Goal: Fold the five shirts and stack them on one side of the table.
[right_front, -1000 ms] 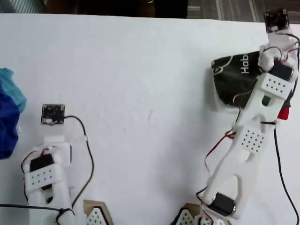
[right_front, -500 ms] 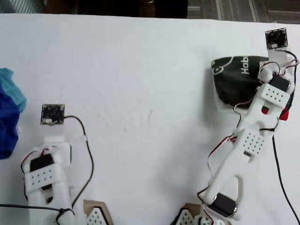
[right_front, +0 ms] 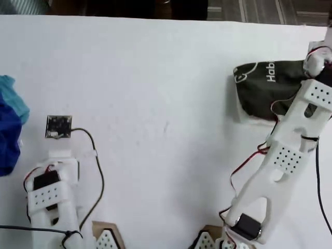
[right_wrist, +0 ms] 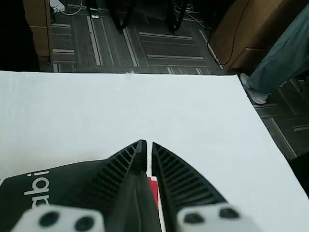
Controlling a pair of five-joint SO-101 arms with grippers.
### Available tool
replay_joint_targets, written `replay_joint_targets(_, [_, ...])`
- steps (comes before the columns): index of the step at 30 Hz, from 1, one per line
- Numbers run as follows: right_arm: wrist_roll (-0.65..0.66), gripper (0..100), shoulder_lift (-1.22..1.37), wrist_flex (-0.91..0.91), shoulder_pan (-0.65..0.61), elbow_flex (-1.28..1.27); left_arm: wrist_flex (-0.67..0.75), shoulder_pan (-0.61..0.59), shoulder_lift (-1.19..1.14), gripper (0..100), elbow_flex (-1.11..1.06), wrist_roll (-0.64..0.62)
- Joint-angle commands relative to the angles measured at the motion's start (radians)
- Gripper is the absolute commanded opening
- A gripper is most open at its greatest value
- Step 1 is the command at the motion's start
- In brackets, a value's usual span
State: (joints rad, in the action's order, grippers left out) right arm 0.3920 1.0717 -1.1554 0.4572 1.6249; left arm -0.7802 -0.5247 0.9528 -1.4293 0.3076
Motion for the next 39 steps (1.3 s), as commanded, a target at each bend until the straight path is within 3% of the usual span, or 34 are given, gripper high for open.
replay_joint_targets(1, [-0.011,2.4,-0.147,-0.110,-0.038,0.041,0.015,-0.002,0.015,3,0.004,-0.008])
replay_joint_targets(19, [-0.011,2.4,-0.432,-0.584,-0.116,0.043,0.015,-0.002,0.015,3,0.004,-0.008])
replay_joint_targets(32, [-0.015,2.4,-0.676,-0.613,-0.142,0.023,0.015,-0.002,0.015,3,0.004,-0.008])
replay_joint_targets(39, [-0.015,2.4,-1.001,-0.613,-0.242,-0.299,0.015,-0.002,0.015,3,0.004,-0.008])
